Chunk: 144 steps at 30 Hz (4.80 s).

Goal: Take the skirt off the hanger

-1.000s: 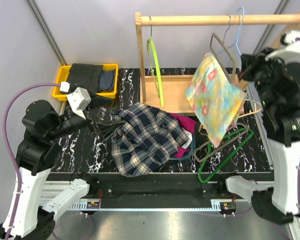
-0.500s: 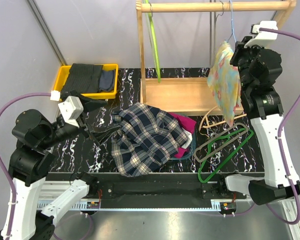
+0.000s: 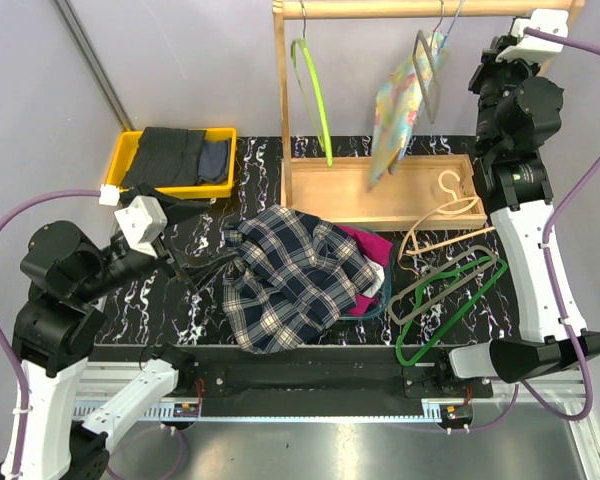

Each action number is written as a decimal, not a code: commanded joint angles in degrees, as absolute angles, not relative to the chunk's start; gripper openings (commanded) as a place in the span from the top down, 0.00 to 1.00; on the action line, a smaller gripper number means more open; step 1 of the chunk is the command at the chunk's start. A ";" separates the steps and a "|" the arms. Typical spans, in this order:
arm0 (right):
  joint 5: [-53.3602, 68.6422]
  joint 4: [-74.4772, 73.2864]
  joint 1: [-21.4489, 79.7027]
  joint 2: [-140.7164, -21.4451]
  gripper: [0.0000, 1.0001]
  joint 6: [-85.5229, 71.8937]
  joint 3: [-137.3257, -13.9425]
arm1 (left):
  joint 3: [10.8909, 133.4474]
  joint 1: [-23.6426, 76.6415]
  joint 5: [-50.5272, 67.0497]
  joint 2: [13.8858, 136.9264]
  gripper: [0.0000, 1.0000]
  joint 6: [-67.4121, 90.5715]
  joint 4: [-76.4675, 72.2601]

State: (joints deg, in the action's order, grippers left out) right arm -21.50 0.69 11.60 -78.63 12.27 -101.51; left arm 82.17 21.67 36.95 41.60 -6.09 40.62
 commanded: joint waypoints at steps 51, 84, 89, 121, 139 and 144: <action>-17.49 -19.78 14.15 -103.36 0.30 -5.54 -135.09 | 76.99 21.53 32.78 37.00 0.01 -13.01 39.64; -5.53 -7.21 19.69 -57.83 0.24 -25.66 -58.18 | 76.20 21.45 35.07 37.00 0.01 -10.28 37.44; -6.68 -6.77 19.69 -59.06 0.28 -24.87 -57.40 | 76.20 21.45 34.01 36.56 0.01 -10.46 37.70; -13.42 8.97 39.36 -61.52 0.27 -28.43 -51.48 | 76.29 21.45 35.24 37.53 0.01 -10.28 37.71; -52.91 -13.87 53.35 -74.19 0.19 -30.05 -61.97 | 75.41 21.45 33.22 35.77 0.01 -11.87 39.11; -55.28 -15.21 53.96 -70.84 0.18 -32.17 -59.07 | 74.97 21.45 33.92 35.86 0.01 -11.34 38.50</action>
